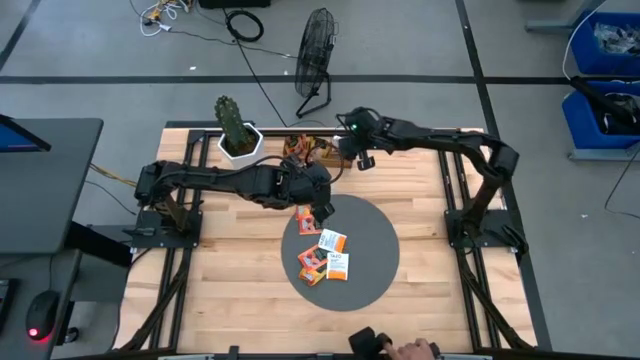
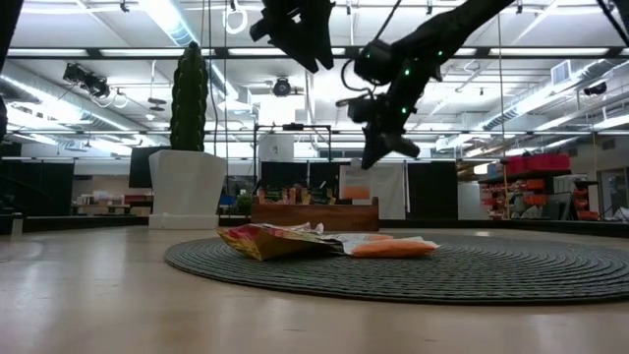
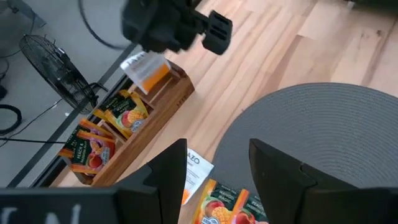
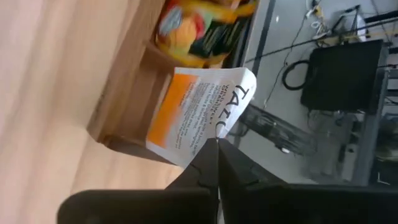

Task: Pick & Place Tea
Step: Put the white tea bag into the right section of the wooden organizer

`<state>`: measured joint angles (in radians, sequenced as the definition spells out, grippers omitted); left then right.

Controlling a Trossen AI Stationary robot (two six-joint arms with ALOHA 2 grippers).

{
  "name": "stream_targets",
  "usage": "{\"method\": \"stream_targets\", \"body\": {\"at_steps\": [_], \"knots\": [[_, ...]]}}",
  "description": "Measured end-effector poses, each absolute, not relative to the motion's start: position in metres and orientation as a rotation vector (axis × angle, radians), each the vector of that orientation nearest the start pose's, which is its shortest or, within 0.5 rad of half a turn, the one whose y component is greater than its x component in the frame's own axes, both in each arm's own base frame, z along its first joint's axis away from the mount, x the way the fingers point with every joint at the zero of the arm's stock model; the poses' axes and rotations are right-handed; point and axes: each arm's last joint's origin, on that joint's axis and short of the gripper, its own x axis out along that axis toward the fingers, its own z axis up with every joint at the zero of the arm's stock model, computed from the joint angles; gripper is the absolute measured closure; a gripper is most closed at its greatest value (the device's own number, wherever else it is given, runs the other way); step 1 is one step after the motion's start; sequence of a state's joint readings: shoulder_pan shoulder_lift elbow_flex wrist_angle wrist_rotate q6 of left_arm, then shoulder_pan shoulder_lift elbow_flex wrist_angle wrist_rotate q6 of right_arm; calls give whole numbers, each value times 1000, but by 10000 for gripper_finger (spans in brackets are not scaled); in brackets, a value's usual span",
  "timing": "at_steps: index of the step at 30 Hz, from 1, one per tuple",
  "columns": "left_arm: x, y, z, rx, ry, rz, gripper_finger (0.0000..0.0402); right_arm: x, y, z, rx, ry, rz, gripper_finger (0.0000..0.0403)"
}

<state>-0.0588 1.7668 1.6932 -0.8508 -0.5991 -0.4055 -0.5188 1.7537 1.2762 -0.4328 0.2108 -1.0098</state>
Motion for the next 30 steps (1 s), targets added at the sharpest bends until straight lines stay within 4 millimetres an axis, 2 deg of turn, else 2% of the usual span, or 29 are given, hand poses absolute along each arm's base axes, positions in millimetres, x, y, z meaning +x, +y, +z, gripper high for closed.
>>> {"method": "stream_targets", "body": {"at_steps": [3,14,25,30], "knots": [[376,-2,331,-58,768,670,225,323,-194,216,-761,1193,-139,403],[376,3,331,-29,777,667,225,333,-201,196,-794,1206,-124,403],[377,12,332,-36,766,685,225,325,-215,194,-752,1204,-144,401],[377,16,332,-41,766,695,225,326,-215,194,-737,1185,-138,372]]}}
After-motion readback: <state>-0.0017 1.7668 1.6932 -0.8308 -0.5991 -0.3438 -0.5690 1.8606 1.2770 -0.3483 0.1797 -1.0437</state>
